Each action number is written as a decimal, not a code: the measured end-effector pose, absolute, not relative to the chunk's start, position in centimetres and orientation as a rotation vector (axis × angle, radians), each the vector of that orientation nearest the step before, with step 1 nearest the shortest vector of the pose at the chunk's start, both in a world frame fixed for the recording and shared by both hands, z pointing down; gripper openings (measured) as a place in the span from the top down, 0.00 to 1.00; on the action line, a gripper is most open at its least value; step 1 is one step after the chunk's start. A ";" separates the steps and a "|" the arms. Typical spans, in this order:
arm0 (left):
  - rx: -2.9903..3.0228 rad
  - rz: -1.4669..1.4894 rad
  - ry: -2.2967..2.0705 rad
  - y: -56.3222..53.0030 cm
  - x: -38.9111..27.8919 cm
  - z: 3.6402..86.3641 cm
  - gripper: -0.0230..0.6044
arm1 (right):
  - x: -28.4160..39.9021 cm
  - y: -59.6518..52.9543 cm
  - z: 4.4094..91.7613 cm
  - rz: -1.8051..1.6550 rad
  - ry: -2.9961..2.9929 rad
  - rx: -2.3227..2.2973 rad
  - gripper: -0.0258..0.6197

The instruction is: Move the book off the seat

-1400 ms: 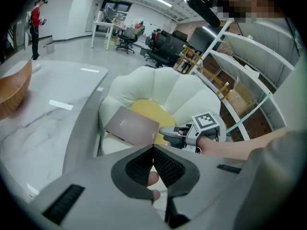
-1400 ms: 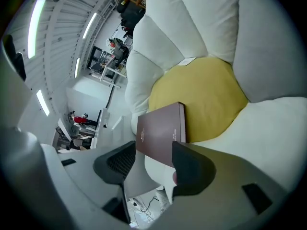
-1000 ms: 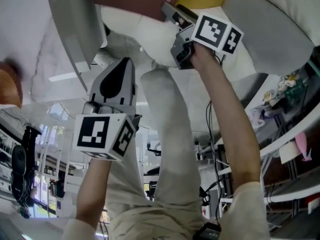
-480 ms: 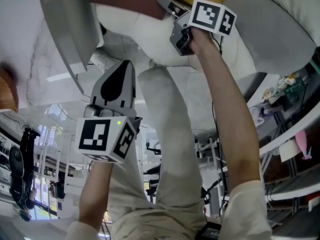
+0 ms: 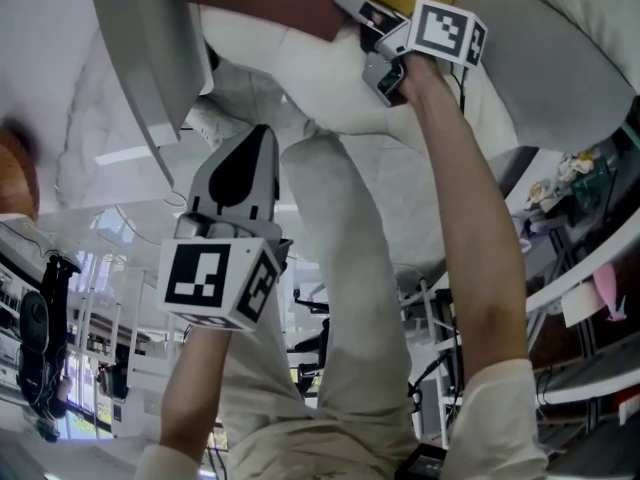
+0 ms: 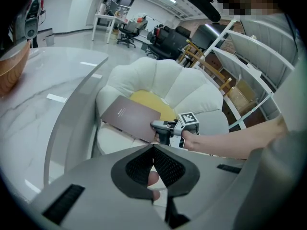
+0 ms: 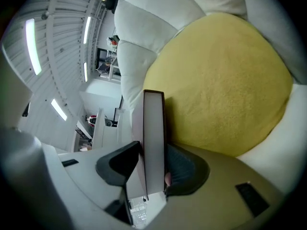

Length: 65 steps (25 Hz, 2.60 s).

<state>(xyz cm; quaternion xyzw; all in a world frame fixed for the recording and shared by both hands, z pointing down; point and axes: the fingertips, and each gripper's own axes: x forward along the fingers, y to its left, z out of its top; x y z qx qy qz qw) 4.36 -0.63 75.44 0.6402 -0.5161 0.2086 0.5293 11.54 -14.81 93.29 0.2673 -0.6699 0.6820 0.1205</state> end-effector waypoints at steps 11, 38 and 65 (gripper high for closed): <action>1.526 0.470 -1.240 0.5 3.6 74.6 0.95 | 9.5 -12.8 91.8 1.892 -2.016 0.692 0.72; 1.508 0.392 -1.321 1.2 0.9 70.2 0.95 | 0.5 -11.3 86.4 1.832 -1.973 0.543 0.74; 1.503 0.331 -1.446 0.8 -4.7 60.8 0.95 | 1.5 -10.7 72.5 1.738 -2.045 0.598 0.74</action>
